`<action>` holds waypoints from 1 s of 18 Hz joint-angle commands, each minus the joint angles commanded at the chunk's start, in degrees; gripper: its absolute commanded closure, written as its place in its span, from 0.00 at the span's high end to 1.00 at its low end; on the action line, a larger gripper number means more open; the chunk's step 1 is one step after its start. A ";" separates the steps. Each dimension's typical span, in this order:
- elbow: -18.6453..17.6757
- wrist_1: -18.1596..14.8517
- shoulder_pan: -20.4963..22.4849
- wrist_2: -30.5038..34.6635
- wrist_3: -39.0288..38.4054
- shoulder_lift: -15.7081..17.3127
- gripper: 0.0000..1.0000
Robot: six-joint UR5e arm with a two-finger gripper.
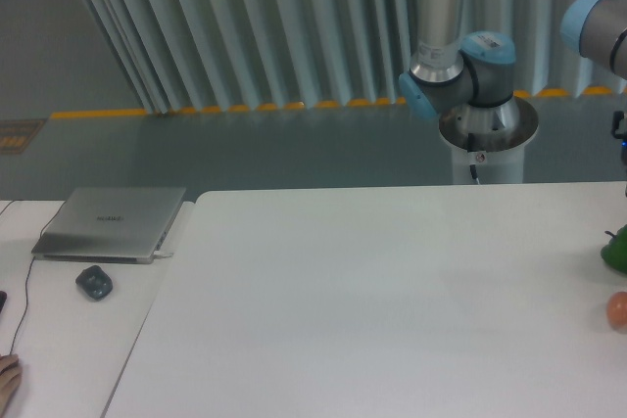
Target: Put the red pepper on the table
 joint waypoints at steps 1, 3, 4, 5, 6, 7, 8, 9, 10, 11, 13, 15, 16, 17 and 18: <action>0.09 0.00 0.00 0.09 0.00 0.00 1.00; 0.00 -0.17 -0.09 0.17 0.09 0.18 1.00; -0.17 -0.26 -0.09 0.00 0.09 0.18 1.00; -0.35 -0.18 0.09 -0.35 0.09 0.09 1.00; -0.44 0.09 0.26 -0.44 0.00 -0.09 1.00; -0.35 0.00 1.22 -1.05 -0.09 -0.17 1.00; -0.44 0.09 2.19 -2.27 -0.18 -0.17 1.00; -0.70 0.17 2.63 -2.81 -0.35 -0.09 1.00; -0.88 0.26 3.25 -2.38 -0.53 0.00 1.00; -1.23 0.35 3.51 -2.63 -0.62 0.00 1.00; -1.32 0.96 4.74 -2.90 -1.49 0.09 1.00; -1.14 2.19 5.18 -2.90 -2.81 0.09 1.00; -1.14 2.72 5.36 -3.08 -5.16 0.00 1.00; -0.71 4.12 5.45 -3.34 -8.75 -0.35 1.00; -0.44 5.96 5.45 -3.43 -11.40 -1.13 1.00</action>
